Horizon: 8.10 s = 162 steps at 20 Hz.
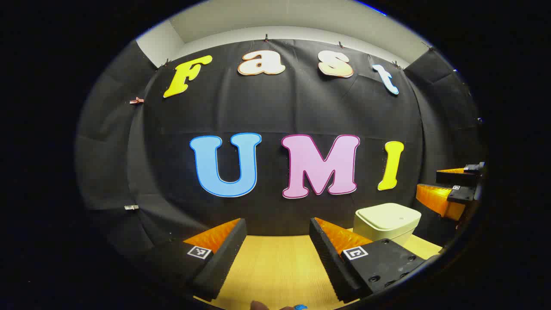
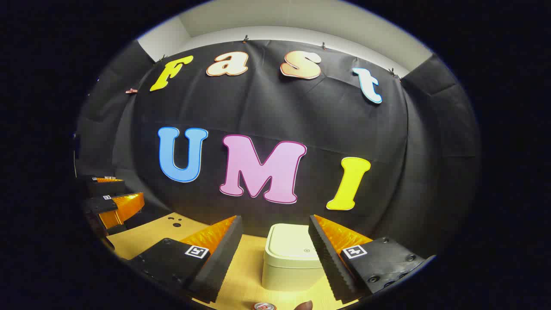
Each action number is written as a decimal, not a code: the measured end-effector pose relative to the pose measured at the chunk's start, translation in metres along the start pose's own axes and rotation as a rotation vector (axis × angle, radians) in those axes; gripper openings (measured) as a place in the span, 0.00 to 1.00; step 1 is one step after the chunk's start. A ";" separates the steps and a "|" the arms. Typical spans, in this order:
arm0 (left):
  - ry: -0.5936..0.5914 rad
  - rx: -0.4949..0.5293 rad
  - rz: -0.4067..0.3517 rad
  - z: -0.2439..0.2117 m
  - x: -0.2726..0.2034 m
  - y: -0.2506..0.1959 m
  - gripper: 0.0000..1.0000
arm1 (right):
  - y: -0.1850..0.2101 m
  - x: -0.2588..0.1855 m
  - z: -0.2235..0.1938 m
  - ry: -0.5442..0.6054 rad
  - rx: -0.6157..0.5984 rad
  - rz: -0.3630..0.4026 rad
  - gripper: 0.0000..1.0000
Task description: Press the lid of the desktop garbage bin to open it, pick up the crumpled paper on the desktop and throw it into the bin, then pick up the pop can on the desktop and drop it into the bin, and finally close the garbage bin lid.
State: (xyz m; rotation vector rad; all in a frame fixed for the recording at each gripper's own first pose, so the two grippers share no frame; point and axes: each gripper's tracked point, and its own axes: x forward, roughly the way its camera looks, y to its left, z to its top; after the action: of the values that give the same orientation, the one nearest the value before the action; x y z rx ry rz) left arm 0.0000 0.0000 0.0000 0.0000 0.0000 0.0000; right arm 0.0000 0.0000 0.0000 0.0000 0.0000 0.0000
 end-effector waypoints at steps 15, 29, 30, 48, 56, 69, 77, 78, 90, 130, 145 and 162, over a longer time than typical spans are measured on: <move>0.022 0.009 0.025 -0.004 0.010 -0.013 0.95 | -0.008 0.015 -0.011 0.023 -0.016 0.054 0.95; 0.033 0.022 0.021 -0.008 0.007 -0.026 0.95 | -0.034 0.045 -0.020 0.187 -0.042 0.127 0.05; 0.033 0.023 0.021 -0.009 0.007 -0.026 0.95 | -0.041 0.053 -0.025 0.223 -0.035 0.122 0.05; 0.047 0.025 0.033 -0.014 0.006 -0.028 0.95 | -0.080 0.115 -0.155 0.698 0.056 0.103 0.05; 0.058 0.019 0.041 -0.019 0.010 -0.026 0.95 | -0.076 0.118 -0.172 0.742 0.054 0.118 0.05; 0.050 0.028 0.026 -0.015 0.017 -0.030 0.95 | -0.079 0.122 -0.143 0.622 0.172 0.112 0.06; 0.060 0.029 0.023 -0.018 0.016 -0.027 0.95 | -0.083 0.122 -0.093 0.393 0.136 0.093 0.05; 0.061 0.031 0.023 -0.019 0.016 -0.026 0.95 | -0.083 0.122 -0.088 0.373 0.126 0.093 0.05; 0.093 0.020 0.041 -0.027 0.017 -0.011 0.95 | -0.049 0.090 -0.073 0.289 0.084 0.208 0.25; 0.805 -0.014 -0.223 -0.383 -0.046 -0.068 0.76 | -0.046 -0.020 -0.137 0.442 0.081 0.244 0.89; 0.856 0.037 -0.245 -0.414 -0.038 -0.069 0.48 | -0.054 -0.038 -0.155 0.506 0.080 0.232 0.89; 0.642 -0.021 -0.306 -0.298 0.005 -0.082 0.39 | -0.037 -0.030 -0.176 0.525 0.118 0.255 0.89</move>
State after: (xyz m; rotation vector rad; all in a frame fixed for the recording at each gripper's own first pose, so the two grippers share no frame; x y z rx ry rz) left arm 0.0045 -0.0820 -0.2976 -0.0215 0.6422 -0.3061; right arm -0.0297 -0.0368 -0.1762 0.1183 0.5247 0.2550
